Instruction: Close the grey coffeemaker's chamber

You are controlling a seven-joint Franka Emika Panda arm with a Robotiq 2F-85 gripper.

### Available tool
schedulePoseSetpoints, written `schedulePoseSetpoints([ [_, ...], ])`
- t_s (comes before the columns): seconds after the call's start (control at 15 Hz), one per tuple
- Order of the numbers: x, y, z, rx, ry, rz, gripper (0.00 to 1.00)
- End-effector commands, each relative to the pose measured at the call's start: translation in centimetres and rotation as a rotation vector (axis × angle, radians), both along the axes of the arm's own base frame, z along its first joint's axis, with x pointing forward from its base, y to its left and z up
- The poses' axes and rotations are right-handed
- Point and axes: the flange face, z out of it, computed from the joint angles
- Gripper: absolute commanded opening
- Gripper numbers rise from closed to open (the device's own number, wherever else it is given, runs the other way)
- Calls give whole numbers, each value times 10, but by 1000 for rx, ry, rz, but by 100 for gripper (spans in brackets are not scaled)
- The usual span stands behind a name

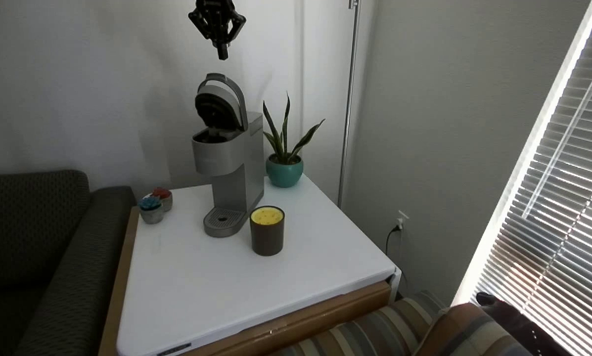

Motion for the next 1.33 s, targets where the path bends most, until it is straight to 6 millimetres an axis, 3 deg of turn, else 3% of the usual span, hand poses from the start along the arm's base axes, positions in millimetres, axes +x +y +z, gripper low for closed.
schedulePoseSetpoints([
  [0.0, 14, 2, -30, -3, -24, 22, 0],
  [0.2, 14, 1, -47, -16, 27, 4, 0],
  [0.33, 11, -2, -45, -30, 51, -4, 0],
  [0.73, -12, -14, -16, -154, 148, -31, 0],
  [0.93, -23, -13, -11, -183, 208, -9, 0],
  [1.27, -15, -10, -4, -165, 123, 8, 0],
])
